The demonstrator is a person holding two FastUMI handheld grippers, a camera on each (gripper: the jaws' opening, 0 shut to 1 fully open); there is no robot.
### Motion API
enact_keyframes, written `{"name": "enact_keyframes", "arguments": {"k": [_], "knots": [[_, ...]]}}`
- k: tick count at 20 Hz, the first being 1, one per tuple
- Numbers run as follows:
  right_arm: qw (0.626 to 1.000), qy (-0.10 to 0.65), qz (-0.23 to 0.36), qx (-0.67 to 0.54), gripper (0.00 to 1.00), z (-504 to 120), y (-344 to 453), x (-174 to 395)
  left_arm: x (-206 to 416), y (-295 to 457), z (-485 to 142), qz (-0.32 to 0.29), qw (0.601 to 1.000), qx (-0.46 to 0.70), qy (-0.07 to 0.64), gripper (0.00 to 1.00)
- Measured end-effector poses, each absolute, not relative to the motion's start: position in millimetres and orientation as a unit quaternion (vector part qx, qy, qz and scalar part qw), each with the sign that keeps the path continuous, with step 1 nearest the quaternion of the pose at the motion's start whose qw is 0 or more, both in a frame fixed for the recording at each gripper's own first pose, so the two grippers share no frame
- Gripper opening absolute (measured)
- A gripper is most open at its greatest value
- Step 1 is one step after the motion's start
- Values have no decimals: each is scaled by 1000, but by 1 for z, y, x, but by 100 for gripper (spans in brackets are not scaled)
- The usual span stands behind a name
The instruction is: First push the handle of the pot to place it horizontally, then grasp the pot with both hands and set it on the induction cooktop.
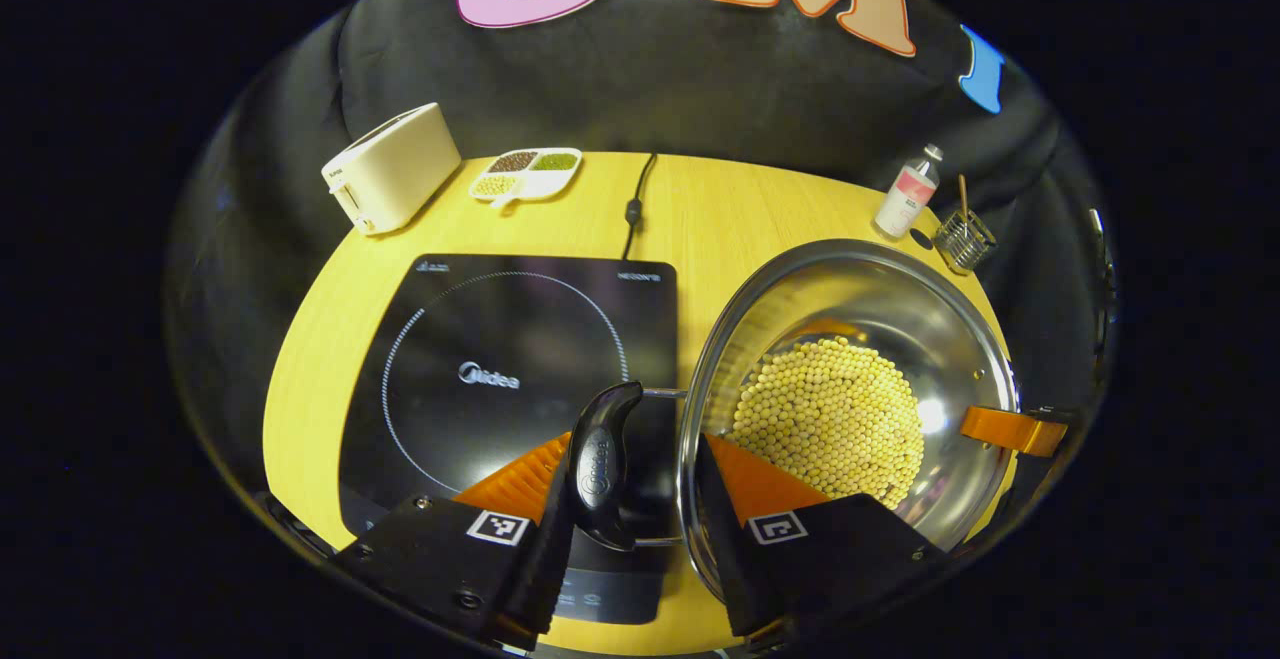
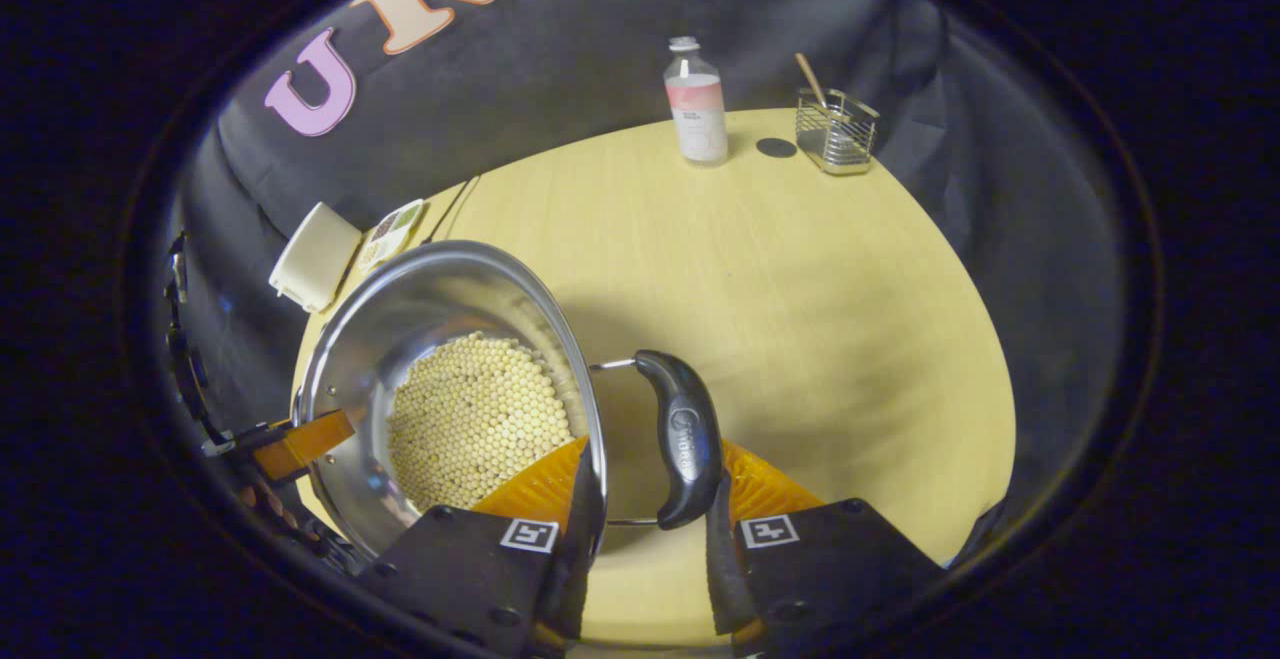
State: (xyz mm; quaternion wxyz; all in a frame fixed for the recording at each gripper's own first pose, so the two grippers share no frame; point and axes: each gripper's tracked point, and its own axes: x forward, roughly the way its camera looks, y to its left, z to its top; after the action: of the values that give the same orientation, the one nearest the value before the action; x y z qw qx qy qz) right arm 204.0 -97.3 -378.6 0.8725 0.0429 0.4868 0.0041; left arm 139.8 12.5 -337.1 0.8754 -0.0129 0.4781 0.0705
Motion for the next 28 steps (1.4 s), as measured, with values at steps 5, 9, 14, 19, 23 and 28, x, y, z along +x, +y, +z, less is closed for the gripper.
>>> {"name": "enact_keyframes", "arguments": {"k": [5, 9, 14, 19, 23, 28], "knots": [[878, 476, -21, 43, 44, -379, -32, 193, 145, 75, -334, 45, 877, -22, 478, 66], [879, 473, -32, 45, 44, -382, 21, 189, 147, 129, -329, 35, 881, -11, 472, 66], [877, 478, -30, 46, 51, -392, 84, 187, 146, 191, -325, 38, 885, 2, 465, 65], [875, 481, -28, 39, 51, -402, 127, 188, 146, 233, -328, 46, 883, 6, 467, 64], [876, 480, -35, 40, 51, -406, 138, 194, 157, 249, -333, 41, 884, 13, 466, 64], [874, 482, -43, 49, 51, -410, 145, 197, 172, 257, -334, 20, 890, 33, 454, 64]]}}
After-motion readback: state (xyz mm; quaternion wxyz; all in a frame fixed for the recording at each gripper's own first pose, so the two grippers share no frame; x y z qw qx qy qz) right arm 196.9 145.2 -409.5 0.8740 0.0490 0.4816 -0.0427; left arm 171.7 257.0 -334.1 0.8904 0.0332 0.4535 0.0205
